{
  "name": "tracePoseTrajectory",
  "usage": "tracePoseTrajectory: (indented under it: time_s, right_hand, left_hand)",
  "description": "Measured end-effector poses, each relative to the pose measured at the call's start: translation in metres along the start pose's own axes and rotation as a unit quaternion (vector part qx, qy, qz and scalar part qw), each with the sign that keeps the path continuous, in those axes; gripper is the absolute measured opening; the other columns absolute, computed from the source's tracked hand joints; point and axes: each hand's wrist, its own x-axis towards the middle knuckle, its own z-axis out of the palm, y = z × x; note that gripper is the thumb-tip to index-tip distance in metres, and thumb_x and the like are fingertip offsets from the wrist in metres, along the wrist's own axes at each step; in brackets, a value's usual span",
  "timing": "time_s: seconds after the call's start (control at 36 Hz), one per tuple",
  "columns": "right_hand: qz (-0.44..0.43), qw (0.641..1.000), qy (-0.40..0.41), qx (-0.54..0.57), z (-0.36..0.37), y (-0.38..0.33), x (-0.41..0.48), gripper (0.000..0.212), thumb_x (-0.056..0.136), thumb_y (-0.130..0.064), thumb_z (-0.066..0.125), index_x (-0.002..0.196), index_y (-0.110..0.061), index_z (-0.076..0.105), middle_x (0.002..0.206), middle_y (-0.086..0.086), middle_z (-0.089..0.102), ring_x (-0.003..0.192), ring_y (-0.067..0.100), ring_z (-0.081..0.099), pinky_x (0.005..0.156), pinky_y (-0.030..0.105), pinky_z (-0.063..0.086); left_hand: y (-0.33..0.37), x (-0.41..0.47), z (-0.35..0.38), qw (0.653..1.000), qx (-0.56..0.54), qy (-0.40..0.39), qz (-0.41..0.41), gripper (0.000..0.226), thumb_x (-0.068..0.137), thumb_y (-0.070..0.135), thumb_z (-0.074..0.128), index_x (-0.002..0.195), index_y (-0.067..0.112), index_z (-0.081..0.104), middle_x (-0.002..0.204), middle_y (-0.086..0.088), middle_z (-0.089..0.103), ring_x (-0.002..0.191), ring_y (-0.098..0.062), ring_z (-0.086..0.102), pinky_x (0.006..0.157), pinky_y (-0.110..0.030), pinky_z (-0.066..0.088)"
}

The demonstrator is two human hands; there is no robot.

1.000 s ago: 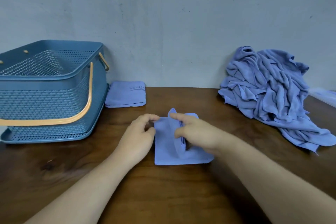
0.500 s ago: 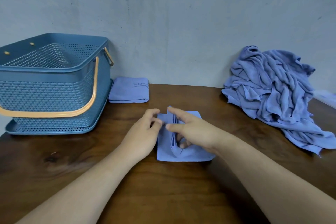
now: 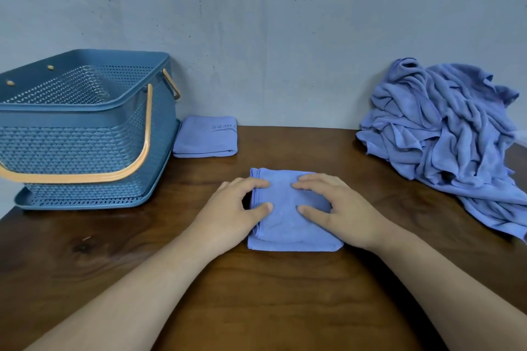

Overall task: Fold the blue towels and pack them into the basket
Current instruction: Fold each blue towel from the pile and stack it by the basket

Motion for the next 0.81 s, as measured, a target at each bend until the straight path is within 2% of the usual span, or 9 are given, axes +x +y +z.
tracePoseTrajectory:
  time_s: [0.06,0.14,0.28,0.33,0.42,0.56,0.67,0.72,0.81]
  right_hand:
    - [0.013,1.0,-0.024,-0.012,0.0,-0.006,-0.005,0.061,0.093,-0.061,0.069,0.15,-0.044,0.052,0.156,-0.031,0.037,0.146,-0.012,0.023,0.114,0.005,0.016]
    - [0.029,0.997,-0.061,-0.048,0.001,-0.017,-0.009,0.08,0.089,-0.076,0.063,0.158,-0.045,0.039,0.167,-0.028,0.022,0.154,-0.007,0.013,0.127,0.026,0.018]
    - [0.06,0.985,-0.11,-0.116,0.003,-0.033,-0.009,0.103,0.08,-0.095,0.046,0.165,-0.046,0.016,0.173,-0.024,0.001,0.16,0.004,-0.007,0.131,0.044,0.009]
    - [0.067,0.983,-0.118,-0.123,0.006,-0.034,-0.009,0.108,0.077,-0.099,0.042,0.166,-0.047,0.009,0.173,-0.025,-0.006,0.159,0.003,-0.016,0.131,0.045,0.004]
    - [0.071,0.983,-0.117,-0.125,0.01,-0.033,-0.009,0.109,0.076,-0.101,0.038,0.165,-0.049,0.004,0.173,-0.026,-0.012,0.157,0.001,-0.023,0.131,0.046,0.0]
    - [0.074,0.982,-0.12,-0.124,0.011,-0.033,-0.01,0.108,0.077,-0.1,0.037,0.165,-0.049,0.003,0.172,-0.026,-0.015,0.155,0.0,-0.027,0.131,0.047,-0.002]
    - [0.073,0.982,-0.119,-0.126,0.011,-0.032,-0.011,0.107,0.078,-0.1,0.037,0.166,-0.049,0.002,0.172,-0.025,-0.015,0.156,0.001,-0.026,0.131,0.048,-0.002]
    - [0.073,0.982,-0.117,-0.127,0.011,-0.033,-0.011,0.106,0.079,-0.099,0.037,0.166,-0.049,0.002,0.172,-0.025,-0.015,0.156,0.002,-0.026,0.131,0.048,-0.002]
    - [0.065,0.983,-0.115,-0.125,0.011,-0.032,-0.01,0.103,0.08,-0.098,0.037,0.165,-0.051,0.002,0.172,-0.026,-0.015,0.157,0.002,-0.024,0.131,0.048,-0.003]
  left_hand:
    - [-0.002,0.0,0.0,1.0,0.012,0.0,-0.002,0.044,0.1,0.041,0.068,0.142,0.046,0.057,0.125,0.031,0.056,0.119,0.009,0.041,0.1,-0.014,0.034]
    - [-0.002,0.0,0.001,1.0,0.025,0.015,-0.008,0.049,0.102,0.039,0.066,0.148,0.043,0.05,0.13,0.028,0.052,0.129,0.003,0.038,0.102,-0.019,0.033]
    - [-0.001,0.001,0.003,0.998,0.047,0.03,-0.02,0.03,0.103,0.04,0.062,0.132,0.037,0.054,0.129,0.025,0.051,0.126,0.001,0.04,0.095,-0.02,0.036]
    - [-0.002,0.001,0.004,0.998,0.047,0.038,-0.019,0.022,0.103,0.039,0.061,0.124,0.037,0.055,0.123,0.027,0.052,0.12,0.0,0.043,0.087,-0.017,0.037]
    - [-0.001,0.002,0.004,0.997,0.025,0.064,-0.026,0.008,0.105,0.041,0.058,0.112,0.037,0.06,0.116,0.026,0.056,0.118,0.0,0.046,0.087,-0.014,0.037]
    - [0.005,0.006,0.007,0.996,0.024,0.067,-0.049,0.017,0.099,0.053,0.063,0.104,0.036,0.063,0.114,0.021,0.058,0.116,-0.001,0.047,0.086,-0.016,0.038]
    - [0.011,0.015,0.013,0.992,0.047,0.1,-0.063,0.018,0.097,0.052,0.065,0.091,0.035,0.063,0.107,0.021,0.058,0.111,-0.008,0.048,0.101,-0.035,0.043]
    - [0.012,0.018,0.013,0.99,0.053,0.115,-0.068,0.019,0.099,0.047,0.064,0.086,0.033,0.062,0.105,0.02,0.058,0.108,-0.01,0.049,0.102,-0.039,0.043]
    - [0.007,0.018,0.01,0.988,0.021,0.139,-0.066,0.019,0.1,0.039,0.064,0.083,0.03,0.063,0.102,0.015,0.059,0.105,-0.014,0.056,0.083,-0.031,0.046]
